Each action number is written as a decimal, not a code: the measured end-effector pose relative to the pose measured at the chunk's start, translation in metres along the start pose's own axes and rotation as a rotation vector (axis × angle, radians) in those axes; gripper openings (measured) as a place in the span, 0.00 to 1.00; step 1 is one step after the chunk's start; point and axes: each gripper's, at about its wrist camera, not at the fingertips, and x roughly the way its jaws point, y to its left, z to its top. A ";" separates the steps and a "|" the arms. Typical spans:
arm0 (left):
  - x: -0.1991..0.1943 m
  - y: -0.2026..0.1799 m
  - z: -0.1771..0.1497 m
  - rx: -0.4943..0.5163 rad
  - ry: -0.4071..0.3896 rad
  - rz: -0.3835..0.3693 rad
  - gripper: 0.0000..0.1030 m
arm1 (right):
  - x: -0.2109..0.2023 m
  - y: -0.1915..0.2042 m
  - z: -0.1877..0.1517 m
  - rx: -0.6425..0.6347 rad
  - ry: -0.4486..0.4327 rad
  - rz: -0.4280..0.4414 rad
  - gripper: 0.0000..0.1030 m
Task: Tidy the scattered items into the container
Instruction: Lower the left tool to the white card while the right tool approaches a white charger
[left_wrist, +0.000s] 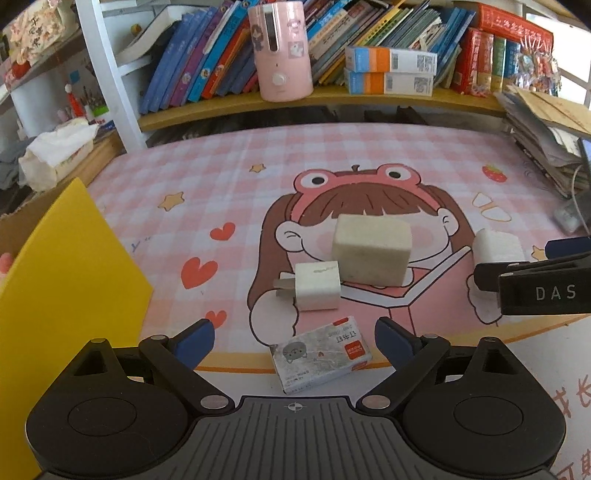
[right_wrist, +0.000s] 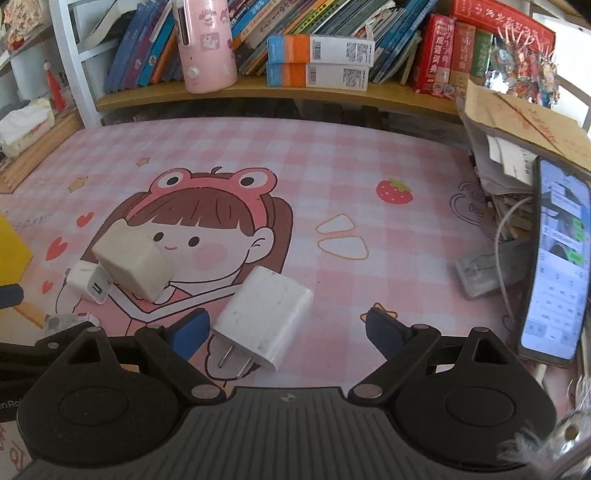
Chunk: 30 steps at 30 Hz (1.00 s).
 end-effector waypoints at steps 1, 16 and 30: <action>0.001 0.000 0.001 -0.001 0.002 0.002 0.92 | 0.002 0.000 0.001 -0.005 0.003 0.002 0.89; 0.010 -0.003 -0.001 -0.059 0.038 0.047 0.80 | 0.018 0.008 0.004 -0.047 0.030 0.012 0.86; 0.001 0.001 -0.008 -0.128 0.038 -0.002 0.53 | 0.010 0.011 0.004 -0.101 0.030 0.028 0.59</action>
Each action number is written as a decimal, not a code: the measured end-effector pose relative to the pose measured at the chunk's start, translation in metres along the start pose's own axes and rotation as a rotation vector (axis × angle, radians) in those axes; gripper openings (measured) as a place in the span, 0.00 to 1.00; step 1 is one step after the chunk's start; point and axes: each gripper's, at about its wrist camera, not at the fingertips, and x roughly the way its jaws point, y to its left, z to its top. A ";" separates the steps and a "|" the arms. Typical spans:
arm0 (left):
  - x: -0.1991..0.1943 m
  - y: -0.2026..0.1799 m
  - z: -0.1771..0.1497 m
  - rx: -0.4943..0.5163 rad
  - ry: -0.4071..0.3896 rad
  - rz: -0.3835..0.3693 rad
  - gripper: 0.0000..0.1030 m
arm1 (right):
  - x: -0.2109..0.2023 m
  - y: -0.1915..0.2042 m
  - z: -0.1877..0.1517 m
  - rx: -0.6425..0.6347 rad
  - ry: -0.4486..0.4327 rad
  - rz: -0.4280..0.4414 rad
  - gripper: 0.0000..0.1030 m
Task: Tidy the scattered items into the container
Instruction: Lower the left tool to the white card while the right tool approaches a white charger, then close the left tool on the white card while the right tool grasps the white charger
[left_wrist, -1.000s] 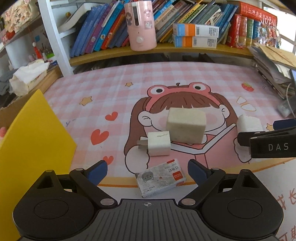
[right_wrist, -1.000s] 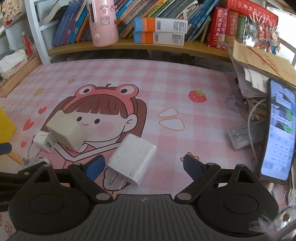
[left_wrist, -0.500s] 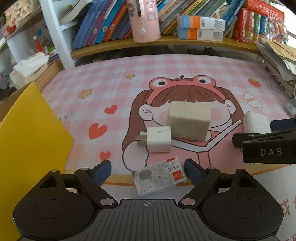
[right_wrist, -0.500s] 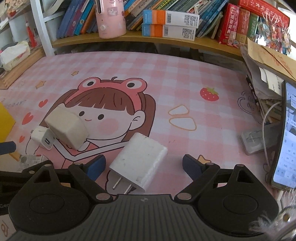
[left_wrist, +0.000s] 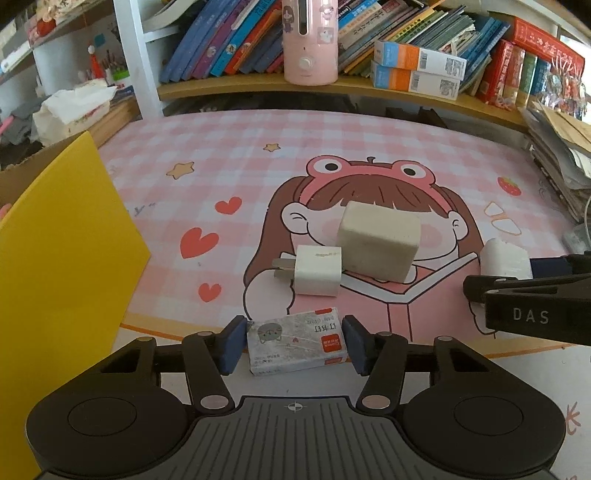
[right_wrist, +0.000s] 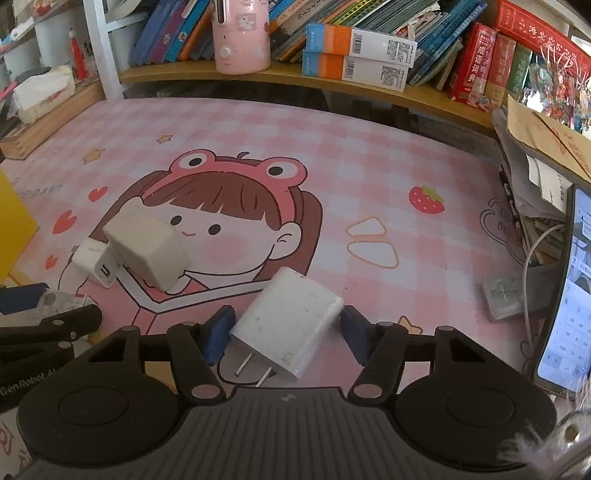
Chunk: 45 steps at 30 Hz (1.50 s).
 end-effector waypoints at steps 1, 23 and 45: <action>-0.001 0.001 0.000 -0.002 0.001 -0.004 0.53 | -0.001 0.000 -0.001 0.000 -0.002 -0.001 0.59; -0.075 -0.016 -0.012 0.145 -0.144 -0.082 0.53 | -0.087 0.001 -0.049 0.029 -0.030 0.032 0.59; -0.151 0.035 -0.069 0.186 -0.237 -0.260 0.53 | -0.166 0.064 -0.092 0.080 -0.142 -0.079 0.59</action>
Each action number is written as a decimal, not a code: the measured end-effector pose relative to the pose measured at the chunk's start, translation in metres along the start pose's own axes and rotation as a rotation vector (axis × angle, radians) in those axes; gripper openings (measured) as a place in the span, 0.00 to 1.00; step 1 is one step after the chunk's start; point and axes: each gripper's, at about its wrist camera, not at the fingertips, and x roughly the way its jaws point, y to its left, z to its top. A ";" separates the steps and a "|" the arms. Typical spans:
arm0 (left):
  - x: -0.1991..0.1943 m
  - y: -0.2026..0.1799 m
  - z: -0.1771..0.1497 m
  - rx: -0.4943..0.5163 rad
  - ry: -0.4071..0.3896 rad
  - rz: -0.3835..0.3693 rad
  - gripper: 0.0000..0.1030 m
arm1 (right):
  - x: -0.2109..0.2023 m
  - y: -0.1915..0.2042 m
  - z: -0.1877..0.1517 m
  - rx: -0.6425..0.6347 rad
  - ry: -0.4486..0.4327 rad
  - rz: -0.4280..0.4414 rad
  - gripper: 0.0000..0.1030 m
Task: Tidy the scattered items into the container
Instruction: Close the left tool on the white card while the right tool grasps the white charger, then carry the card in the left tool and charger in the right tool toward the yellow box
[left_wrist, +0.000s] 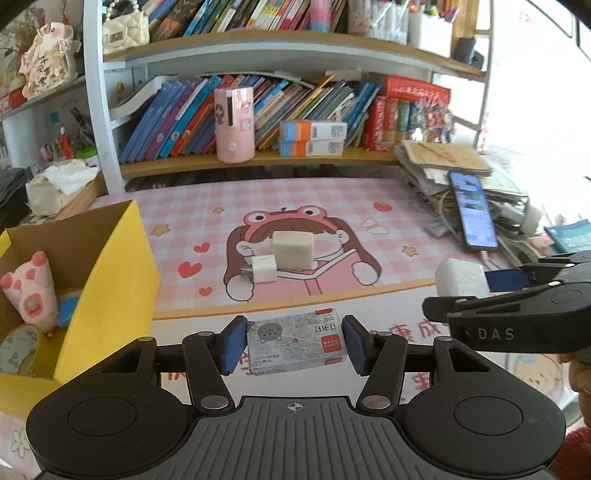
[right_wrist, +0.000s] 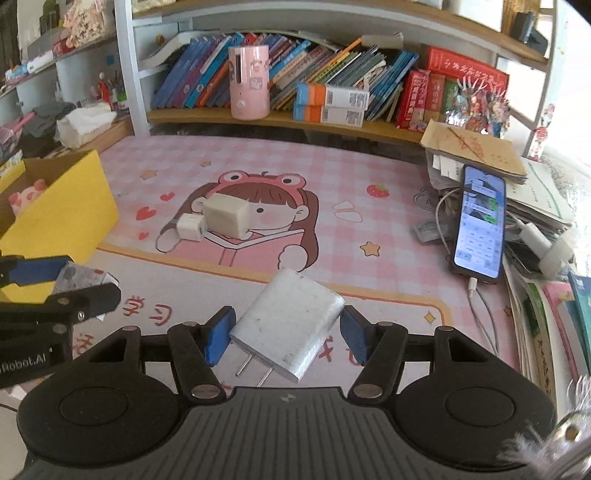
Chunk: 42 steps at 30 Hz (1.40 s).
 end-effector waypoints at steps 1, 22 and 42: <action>-0.005 0.001 -0.002 0.010 -0.009 -0.007 0.53 | -0.003 0.003 -0.002 0.007 -0.002 -0.003 0.59; -0.120 0.083 -0.085 0.028 -0.033 -0.099 0.53 | -0.091 0.146 -0.085 0.012 0.019 -0.090 0.59; -0.174 0.176 -0.131 -0.058 0.007 0.059 0.53 | -0.101 0.264 -0.095 -0.114 0.036 0.084 0.59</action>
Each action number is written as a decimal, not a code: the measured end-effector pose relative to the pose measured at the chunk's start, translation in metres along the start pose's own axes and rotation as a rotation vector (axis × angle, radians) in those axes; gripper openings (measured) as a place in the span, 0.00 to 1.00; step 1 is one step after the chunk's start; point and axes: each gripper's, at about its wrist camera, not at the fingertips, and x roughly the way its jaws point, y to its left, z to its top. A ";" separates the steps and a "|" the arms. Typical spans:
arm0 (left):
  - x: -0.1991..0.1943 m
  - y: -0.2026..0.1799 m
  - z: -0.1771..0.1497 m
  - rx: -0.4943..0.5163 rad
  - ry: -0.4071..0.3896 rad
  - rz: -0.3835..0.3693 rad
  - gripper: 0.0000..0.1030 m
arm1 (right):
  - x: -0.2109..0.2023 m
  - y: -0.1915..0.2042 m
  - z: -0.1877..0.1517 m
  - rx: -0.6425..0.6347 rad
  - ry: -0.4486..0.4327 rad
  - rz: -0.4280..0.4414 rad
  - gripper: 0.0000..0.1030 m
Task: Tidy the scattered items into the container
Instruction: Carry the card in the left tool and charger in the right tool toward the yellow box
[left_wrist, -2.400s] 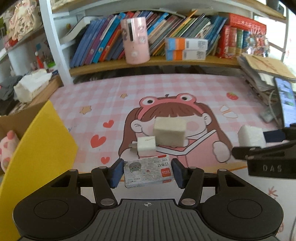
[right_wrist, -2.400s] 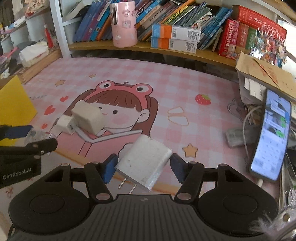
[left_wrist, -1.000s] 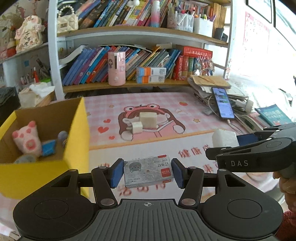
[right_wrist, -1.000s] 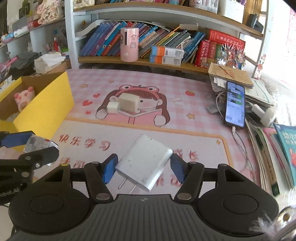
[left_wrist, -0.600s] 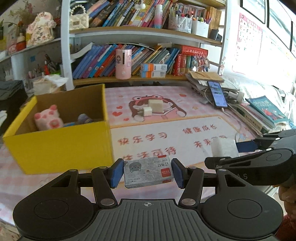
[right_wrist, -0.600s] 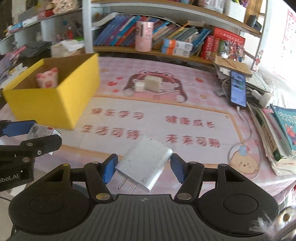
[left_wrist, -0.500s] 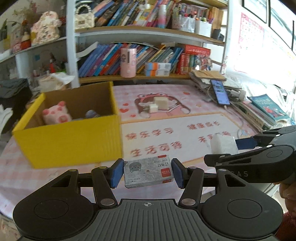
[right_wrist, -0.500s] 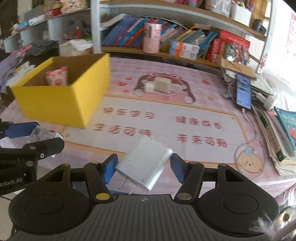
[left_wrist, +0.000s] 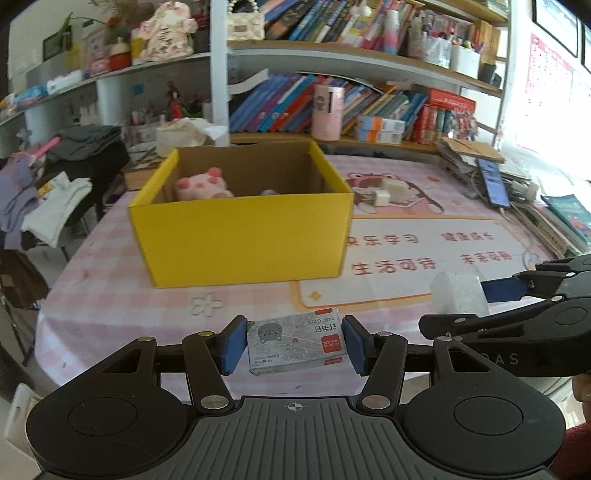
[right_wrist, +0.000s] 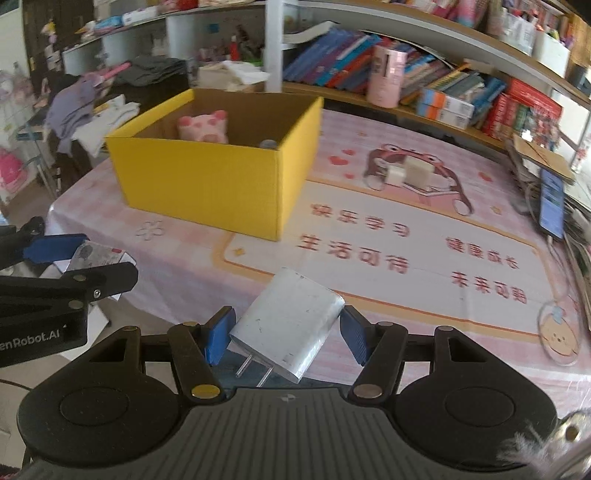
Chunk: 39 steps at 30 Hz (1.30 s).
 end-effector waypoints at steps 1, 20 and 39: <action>0.000 0.003 0.000 -0.002 0.001 0.004 0.53 | 0.001 0.004 0.001 -0.003 0.000 0.005 0.59; 0.002 0.051 0.009 -0.024 -0.007 0.052 0.53 | 0.022 0.046 0.027 -0.047 -0.012 0.067 0.59; 0.036 0.061 0.094 0.012 -0.132 0.112 0.53 | 0.048 0.018 0.123 -0.086 -0.187 0.138 0.59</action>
